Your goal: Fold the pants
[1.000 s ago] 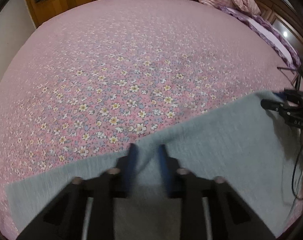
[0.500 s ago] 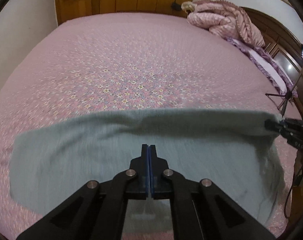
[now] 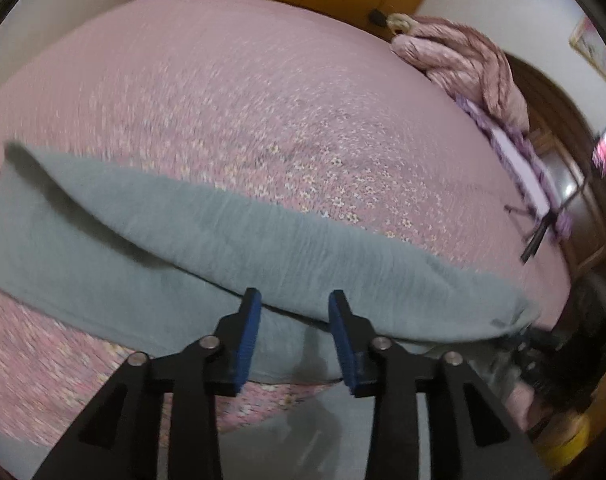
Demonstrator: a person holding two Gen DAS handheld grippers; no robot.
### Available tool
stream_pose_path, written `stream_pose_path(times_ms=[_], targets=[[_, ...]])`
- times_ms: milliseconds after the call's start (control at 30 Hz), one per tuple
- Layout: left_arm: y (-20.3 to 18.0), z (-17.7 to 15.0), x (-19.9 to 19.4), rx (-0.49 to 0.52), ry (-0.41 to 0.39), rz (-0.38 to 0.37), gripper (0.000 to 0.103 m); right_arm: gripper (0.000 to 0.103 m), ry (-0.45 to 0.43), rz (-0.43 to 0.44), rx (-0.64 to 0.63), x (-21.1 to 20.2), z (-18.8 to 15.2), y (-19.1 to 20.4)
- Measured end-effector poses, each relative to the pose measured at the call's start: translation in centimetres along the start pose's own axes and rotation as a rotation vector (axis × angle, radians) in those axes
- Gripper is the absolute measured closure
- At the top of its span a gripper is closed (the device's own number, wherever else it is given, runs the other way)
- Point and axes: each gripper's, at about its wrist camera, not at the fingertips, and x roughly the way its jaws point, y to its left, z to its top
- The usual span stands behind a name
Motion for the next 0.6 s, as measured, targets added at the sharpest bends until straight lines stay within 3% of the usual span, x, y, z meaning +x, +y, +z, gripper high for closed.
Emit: stream_pose_path(times_ms=[300, 600], targets=[[1.1, 0.4, 0.0, -0.080, -0.030, -0.003, 0.050, 0.097, -0.021, 0.026, 0.048, 0.4, -0.4, -1.1], [1.9, 0.6, 1.3, -0.147, -0.002, -0.001, 0.049, 0.097, -0.065, 0.061, 0.099, -1.7, 0.0, -2.4]])
